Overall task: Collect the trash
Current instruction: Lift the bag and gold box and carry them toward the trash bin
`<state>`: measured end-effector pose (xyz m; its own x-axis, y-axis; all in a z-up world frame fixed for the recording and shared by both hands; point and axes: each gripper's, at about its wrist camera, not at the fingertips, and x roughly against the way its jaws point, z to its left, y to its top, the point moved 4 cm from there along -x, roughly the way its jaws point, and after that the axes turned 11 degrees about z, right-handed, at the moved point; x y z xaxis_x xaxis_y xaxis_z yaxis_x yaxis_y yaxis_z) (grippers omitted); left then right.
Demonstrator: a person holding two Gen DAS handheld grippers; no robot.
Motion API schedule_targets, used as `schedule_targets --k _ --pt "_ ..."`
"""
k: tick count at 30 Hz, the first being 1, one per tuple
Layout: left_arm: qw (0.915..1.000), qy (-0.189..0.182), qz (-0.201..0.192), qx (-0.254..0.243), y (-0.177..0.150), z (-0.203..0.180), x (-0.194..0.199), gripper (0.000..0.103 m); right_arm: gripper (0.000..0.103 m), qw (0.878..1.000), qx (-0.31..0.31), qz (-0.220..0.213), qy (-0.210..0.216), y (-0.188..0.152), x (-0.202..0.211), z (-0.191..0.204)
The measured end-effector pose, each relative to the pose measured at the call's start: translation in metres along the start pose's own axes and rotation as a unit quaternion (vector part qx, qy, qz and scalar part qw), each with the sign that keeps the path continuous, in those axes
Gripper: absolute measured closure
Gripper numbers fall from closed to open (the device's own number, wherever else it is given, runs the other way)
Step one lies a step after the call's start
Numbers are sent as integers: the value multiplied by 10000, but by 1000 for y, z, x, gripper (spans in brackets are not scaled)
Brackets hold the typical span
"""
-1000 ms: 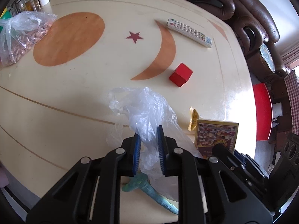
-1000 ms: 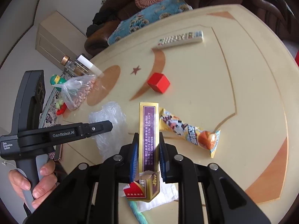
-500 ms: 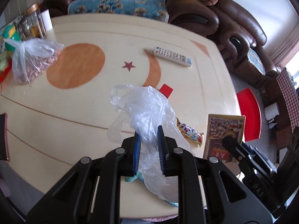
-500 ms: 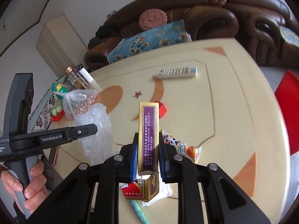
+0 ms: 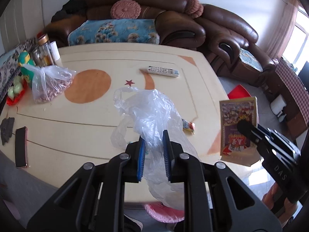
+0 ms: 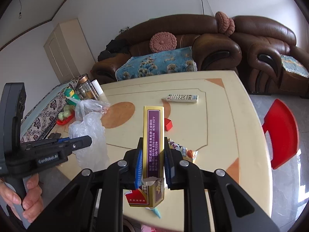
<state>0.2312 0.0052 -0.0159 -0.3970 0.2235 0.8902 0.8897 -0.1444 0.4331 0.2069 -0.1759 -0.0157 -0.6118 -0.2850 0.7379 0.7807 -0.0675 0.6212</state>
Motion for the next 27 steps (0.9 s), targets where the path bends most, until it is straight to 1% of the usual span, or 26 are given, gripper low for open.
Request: schedule_targets --k 5,9,13,22,27 --pt "9997 -1 -102 -238 -33 -20 16 85 84 9999 83 -87 -91 -23 30 10" --pt "9986 -26 -138 -511 -61 -40 25 85 84 9997 142 -116 -161 -42 47 14" --pt "9976 -90 -119 -672 -80 -54 28 85 84 9996 151 -94 -208 -63 59 16" --pt "9953 -86 -123 -956 -119 -72 28 85 84 9990 227 -39 -381 -101 74 19" --pt "9942 -80 -34 -1075 -139 -78 19 85 84 9991 185 36 -393 -124 73 19"
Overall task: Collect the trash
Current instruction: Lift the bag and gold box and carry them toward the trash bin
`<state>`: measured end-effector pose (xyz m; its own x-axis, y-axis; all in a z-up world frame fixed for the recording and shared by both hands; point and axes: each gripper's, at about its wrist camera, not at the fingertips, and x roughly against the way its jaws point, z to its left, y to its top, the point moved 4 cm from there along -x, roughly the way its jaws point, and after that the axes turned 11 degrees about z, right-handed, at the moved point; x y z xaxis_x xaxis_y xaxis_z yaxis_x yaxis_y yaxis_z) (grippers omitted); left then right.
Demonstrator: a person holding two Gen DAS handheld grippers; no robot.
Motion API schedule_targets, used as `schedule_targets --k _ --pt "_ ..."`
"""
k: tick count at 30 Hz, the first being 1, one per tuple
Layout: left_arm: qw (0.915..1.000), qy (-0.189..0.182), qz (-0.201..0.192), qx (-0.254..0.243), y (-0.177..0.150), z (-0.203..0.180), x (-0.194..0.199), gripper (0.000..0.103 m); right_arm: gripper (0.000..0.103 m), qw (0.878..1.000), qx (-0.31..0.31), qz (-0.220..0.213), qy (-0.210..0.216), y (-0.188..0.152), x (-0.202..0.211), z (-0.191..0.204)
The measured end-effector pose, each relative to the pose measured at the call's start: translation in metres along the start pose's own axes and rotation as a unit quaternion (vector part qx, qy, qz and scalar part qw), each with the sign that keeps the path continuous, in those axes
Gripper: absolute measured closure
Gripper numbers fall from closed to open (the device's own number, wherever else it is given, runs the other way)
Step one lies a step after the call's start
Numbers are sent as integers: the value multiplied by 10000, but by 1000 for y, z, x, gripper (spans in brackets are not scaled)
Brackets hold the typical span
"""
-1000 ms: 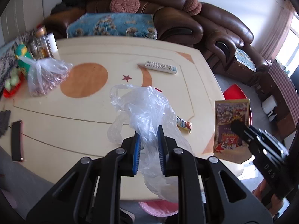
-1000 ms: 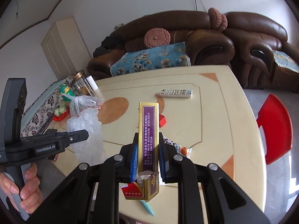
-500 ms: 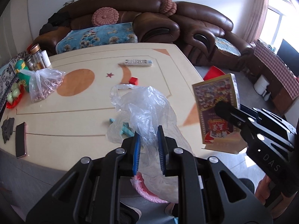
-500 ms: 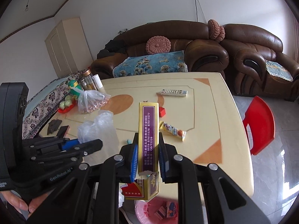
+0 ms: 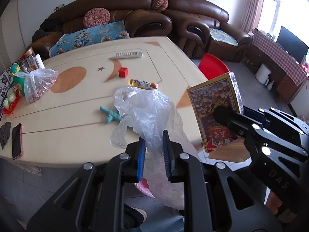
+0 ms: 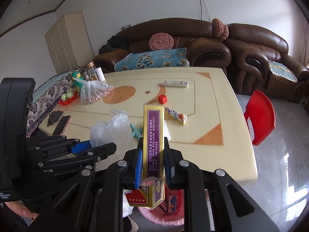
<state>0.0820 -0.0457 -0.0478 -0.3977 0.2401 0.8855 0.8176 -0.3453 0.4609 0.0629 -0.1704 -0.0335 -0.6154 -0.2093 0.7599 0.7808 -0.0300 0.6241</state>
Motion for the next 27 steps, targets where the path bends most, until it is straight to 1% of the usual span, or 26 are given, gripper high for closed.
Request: schedule_targets --k 7,17,20,23,27 --pt "9998 107 43 -170 -25 -11 -16 85 84 9998 -90 184 -31 -34 -10 -4" --pt "9987 153 373 -322 -50 -22 -57 85 84 9979 -284 577 -78 -78 -42 -17" --pt "9983 105 496 -295 -59 -22 -74 85 84 9968 -361 701 -117 -90 -55 -21" --pt "9981 114 536 -279 -65 -19 -88 85 84 9952 -459 852 -127 -102 -69 -28" --pt "9974 22 716 -82 -70 -12 -113 85 84 9920 -598 1104 -111 -119 -93 -37"
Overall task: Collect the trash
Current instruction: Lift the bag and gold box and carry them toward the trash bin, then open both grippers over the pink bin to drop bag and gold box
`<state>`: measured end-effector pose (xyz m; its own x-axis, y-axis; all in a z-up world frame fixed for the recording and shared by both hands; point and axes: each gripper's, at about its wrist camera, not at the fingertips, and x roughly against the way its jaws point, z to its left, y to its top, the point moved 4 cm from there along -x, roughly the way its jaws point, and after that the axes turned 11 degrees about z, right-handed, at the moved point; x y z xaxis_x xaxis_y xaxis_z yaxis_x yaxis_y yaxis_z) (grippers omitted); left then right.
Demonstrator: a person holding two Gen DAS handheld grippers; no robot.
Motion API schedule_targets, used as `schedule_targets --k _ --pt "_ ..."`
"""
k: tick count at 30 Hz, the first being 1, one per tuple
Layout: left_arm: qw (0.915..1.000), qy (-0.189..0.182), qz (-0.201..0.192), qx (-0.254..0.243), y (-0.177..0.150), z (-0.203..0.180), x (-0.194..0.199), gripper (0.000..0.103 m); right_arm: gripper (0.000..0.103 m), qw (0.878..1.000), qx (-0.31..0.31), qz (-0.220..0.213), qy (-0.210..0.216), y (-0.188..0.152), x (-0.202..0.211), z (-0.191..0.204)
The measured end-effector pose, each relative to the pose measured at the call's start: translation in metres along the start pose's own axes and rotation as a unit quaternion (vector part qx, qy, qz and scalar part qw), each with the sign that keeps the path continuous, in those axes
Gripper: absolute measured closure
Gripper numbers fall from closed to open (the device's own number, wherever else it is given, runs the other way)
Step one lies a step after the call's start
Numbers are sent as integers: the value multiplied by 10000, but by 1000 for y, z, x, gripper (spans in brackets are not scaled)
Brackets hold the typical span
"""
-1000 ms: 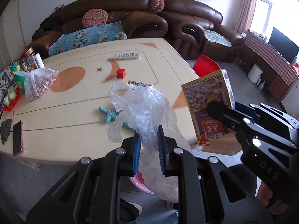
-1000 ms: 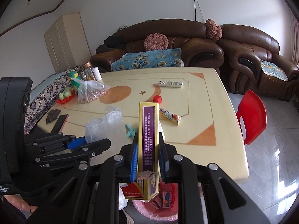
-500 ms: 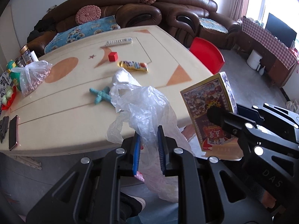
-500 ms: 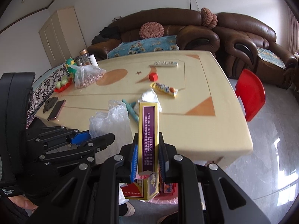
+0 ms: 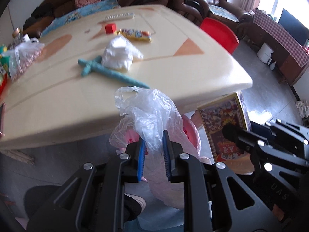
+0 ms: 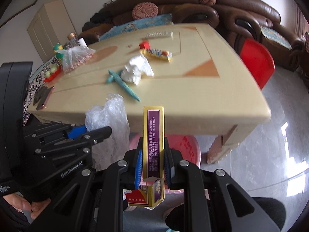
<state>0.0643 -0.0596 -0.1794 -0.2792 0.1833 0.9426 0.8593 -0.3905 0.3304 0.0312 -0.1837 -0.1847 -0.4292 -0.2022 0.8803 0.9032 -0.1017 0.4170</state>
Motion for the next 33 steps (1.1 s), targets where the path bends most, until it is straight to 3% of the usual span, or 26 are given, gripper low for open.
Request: schedule_targets --k 11,17,24,28,31,33 --pt "9984 -207 376 371 -15 13 -61 85 84 9976 -154 673 43 -17 -72 -17" --pt "9938 -381 651 813 -19 26 -106 85 84 9950 -199 973 44 -18 -114 -25" --pt "9869 -559 1105 1038 -22 33 -154 85 84 9910 -185 1324 78 -19 -167 -34" --pt "9846 -646 1255 1030 -21 33 -171 85 83 9915 -179 1290 64 -16 -179 -40" --pt "9828 -641 1308 1139 -20 40 -179 66 77 9905 -185 1361 51 -16 -186 -43" --pt "9811 -643 1338 1241 -21 44 -182 54 58 9902 -213 1380 75 -17 -190 -44"
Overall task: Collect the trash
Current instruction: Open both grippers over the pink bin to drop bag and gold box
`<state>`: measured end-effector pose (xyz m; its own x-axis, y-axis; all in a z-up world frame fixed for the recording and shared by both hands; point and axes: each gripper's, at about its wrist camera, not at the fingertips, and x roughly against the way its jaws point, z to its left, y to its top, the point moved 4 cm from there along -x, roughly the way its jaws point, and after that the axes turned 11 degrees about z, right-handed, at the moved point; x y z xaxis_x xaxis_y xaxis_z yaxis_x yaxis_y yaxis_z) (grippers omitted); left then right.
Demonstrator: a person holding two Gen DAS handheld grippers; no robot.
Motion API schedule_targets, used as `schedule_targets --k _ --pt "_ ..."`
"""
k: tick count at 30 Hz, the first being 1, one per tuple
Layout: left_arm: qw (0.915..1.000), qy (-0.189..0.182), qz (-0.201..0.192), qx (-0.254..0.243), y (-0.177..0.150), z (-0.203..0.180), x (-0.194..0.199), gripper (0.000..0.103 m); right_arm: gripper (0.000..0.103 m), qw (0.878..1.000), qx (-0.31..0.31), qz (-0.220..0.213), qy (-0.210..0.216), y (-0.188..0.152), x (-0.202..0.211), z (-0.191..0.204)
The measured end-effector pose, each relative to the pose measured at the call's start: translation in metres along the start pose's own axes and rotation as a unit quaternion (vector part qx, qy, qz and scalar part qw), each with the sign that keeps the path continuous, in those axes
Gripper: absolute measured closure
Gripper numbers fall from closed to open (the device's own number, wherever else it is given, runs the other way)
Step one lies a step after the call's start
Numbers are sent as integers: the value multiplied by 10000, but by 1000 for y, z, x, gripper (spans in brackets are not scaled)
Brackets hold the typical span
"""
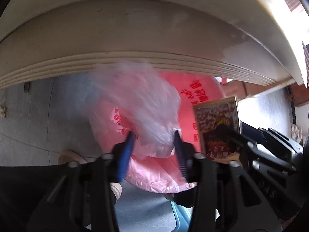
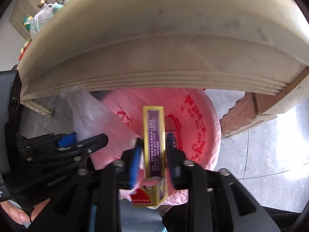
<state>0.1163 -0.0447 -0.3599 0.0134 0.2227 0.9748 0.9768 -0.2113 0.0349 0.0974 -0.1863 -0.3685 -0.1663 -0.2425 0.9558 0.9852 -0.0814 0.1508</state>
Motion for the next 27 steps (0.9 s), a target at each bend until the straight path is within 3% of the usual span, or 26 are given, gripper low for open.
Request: schedule_targets --k 3,11,27 --pt "9999 84 -65 91 2 4 1 44 53 10000 -22 -36 -24 1 -1 -1" --pt "9994 212 -205 206 1 8 5 43 53 9997 -253 -23 49 2 1 -11" --pt "9968 524 -602 -51 -15 2 33 42 53 9996 -53 -240 -122 -10 21 2"
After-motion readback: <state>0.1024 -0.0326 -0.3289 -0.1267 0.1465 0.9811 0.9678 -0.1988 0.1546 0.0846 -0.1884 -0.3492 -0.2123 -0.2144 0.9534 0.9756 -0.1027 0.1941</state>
